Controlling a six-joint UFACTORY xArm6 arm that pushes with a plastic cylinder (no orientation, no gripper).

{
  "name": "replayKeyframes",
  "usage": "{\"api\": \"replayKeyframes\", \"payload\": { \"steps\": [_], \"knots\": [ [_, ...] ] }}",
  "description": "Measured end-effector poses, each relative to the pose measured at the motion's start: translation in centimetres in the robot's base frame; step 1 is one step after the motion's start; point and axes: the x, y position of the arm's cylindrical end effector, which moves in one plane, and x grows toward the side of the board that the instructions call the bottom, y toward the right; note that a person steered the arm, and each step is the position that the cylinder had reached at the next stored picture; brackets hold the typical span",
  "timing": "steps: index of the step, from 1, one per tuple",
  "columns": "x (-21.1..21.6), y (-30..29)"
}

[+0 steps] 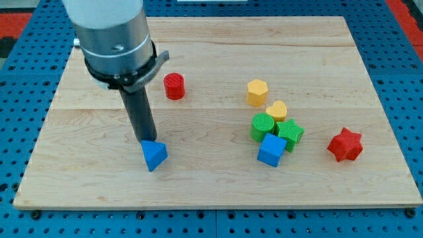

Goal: Push your arm towards red star

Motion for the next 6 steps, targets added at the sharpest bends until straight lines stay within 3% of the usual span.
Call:
{"api": "replayKeyframes", "payload": {
  "steps": [1,2,3,4,6],
  "knots": [
    [0.8,8.8],
    [4.8,13.6],
    [5.9,20.8],
    [5.4,28.3],
    [0.4,33.5]
  ]
}}
